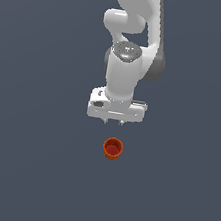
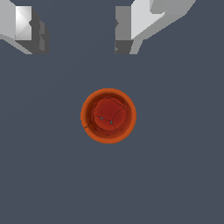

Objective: Pick up the object and move it to a goal position.

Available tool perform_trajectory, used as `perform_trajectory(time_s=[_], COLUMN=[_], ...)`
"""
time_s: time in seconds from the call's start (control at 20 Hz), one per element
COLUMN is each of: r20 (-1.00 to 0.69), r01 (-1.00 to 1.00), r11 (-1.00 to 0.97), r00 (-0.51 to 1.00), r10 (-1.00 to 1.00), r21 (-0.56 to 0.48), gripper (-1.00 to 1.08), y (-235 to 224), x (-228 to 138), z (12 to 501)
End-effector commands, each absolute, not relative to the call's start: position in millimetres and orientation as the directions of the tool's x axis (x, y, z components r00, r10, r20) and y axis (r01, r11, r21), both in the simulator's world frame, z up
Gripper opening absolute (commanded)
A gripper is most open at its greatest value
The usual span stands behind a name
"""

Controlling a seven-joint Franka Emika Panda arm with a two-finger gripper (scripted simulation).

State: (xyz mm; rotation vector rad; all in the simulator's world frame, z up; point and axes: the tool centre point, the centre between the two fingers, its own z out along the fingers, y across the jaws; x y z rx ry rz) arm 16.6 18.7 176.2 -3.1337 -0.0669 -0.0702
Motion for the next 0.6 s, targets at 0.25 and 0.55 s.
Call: perform_trajectory(time_s=[0.25,0.55], r20=[0.050,0.054], r01=[0.147,0.288], r11=[-0.989,-0.957], r00=[0.988,0.956], r10=[0.147,0.289], r21=[0.007,0.023], gripper=[0.28,0.28], y=[17,13], x=[29,47], z=[165,150])
